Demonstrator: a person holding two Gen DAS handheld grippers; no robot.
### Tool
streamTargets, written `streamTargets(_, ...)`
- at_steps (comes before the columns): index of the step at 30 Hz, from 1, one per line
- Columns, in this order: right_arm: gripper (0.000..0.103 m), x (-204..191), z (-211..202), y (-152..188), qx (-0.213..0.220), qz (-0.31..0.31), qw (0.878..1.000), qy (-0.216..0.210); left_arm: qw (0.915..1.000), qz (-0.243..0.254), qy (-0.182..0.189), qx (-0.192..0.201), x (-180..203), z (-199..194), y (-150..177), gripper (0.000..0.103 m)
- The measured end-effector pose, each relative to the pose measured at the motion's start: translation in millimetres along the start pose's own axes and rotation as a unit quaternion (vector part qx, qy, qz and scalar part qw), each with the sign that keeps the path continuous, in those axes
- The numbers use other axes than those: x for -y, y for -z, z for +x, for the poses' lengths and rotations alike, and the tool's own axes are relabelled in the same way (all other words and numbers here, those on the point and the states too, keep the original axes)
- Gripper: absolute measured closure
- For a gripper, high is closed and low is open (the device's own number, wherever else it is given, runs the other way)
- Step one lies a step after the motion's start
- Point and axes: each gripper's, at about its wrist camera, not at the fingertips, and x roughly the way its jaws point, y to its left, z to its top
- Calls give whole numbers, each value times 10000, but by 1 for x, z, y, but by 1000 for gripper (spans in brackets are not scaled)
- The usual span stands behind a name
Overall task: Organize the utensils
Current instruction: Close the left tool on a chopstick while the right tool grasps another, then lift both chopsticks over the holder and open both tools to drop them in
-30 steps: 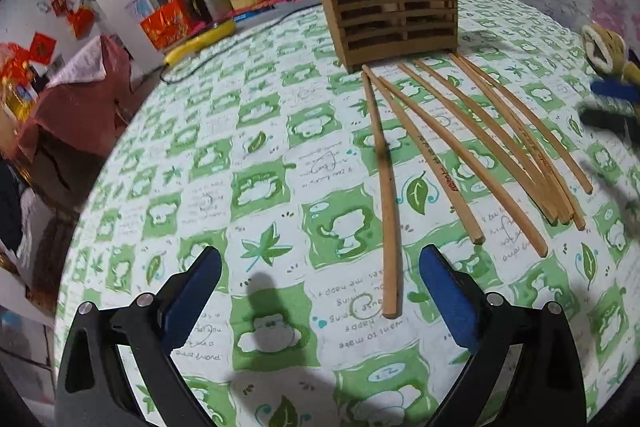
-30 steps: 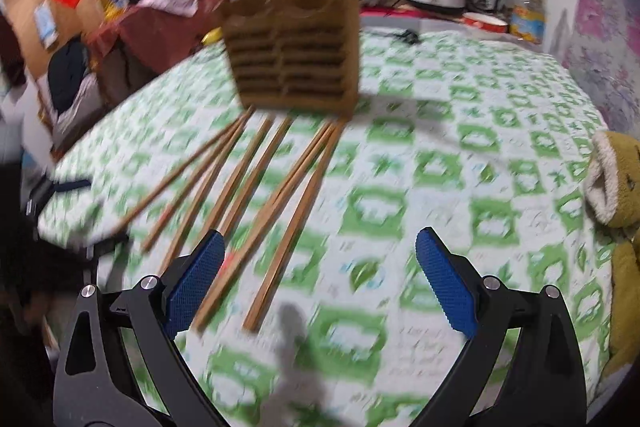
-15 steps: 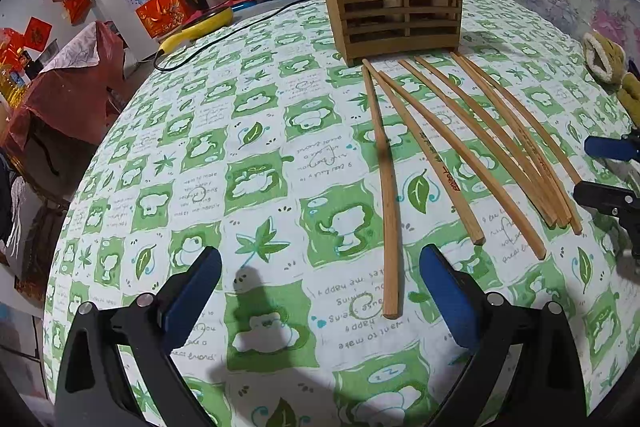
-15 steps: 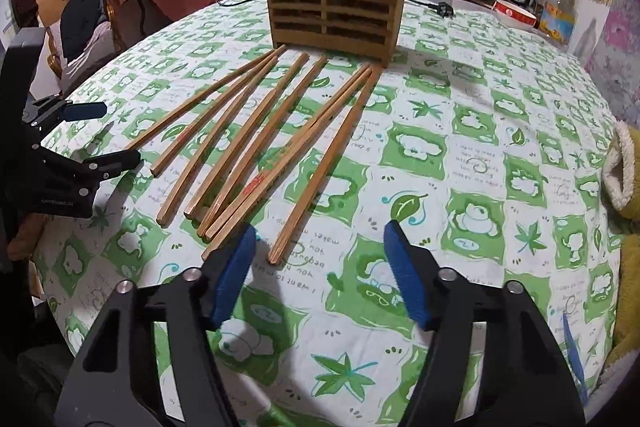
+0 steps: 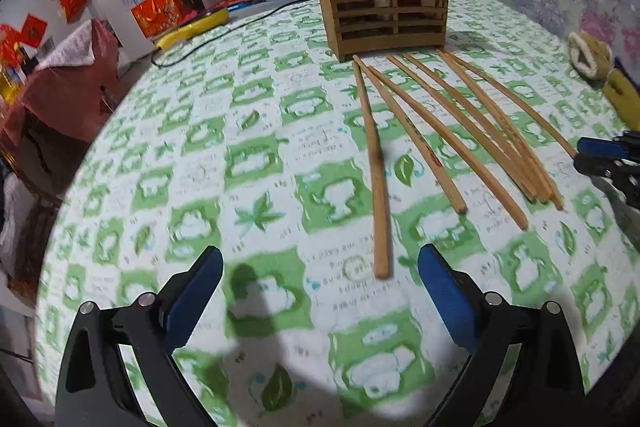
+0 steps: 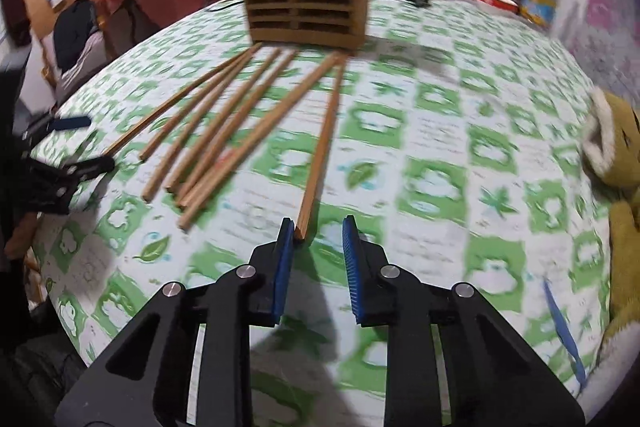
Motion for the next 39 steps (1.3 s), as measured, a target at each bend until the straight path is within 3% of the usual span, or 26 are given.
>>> streamTargets(3, 74, 1, 1, -1, 0, 22, 10000, -22, 9997, -146, 172, 33, -2, -3, 4, 12)
streamTargets(9, 74, -3, 0, 0, 32, -11, 10000, 40, 9989, -255, 403, 40, 1, -1, 1, 31)
streamTargets(13, 76, 1, 2, -1, -4, 150, 9999, -51, 9985, -152, 526, 66, 11, -2, -3, 53)
streamTargets(15, 85, 1, 2, -1, 1, 144, 9999, -78, 9982, -78, 584, 92, 14, -2, -3, 62)
streamTargets(17, 95, 1, 2, -1, 6, 109, 9998, -169, 9970, -43, 766, 110, 16, -4, -2, 83)
streamTargets(19, 96, 0, 1, -1, 43, 121, 9998, -147, 9963, -60, 851, 94, 17, -5, -2, 96)
streamTargets(22, 96, 4, -4, 1, 151, 180, 9996, -138, 9962, -90, 856, 114, 18, -10, -2, 97)
streamTargets(26, 96, 7, -24, -1, 439, 248, 9987, -99, 9964, -184, 715, 417, 12, -36, -10, 97)
streamTargets(32, 96, 8, -77, -18, 1217, 216, 9923, 22, 9926, -249, 483, 1090, 4, -88, -34, 97)
streamTargets(39, 96, 8, -125, -56, 2004, 265, 9794, -26, 9871, -258, 419, 1523, 4, -119, -71, 97)
